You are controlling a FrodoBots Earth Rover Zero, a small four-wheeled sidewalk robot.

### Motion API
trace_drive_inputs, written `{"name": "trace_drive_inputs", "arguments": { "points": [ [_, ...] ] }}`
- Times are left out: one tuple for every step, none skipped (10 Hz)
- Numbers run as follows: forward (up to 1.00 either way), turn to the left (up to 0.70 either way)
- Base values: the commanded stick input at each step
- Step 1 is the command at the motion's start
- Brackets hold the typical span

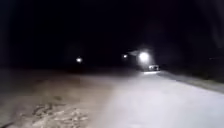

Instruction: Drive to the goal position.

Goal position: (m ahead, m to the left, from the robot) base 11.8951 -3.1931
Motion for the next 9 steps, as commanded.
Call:
{"name": "trace_drive_inputs", "arguments": {
  "points": [
    [0.0,-0.29],
    [0.0,0.0],
    [0.0,0.0],
    [0.0,0.0],
    [0.0,0.0],
    [0.0,0.0],
    [0.0,0.0],
    [0.0,0.0],
    [0.0,0.0]
  ]
}}
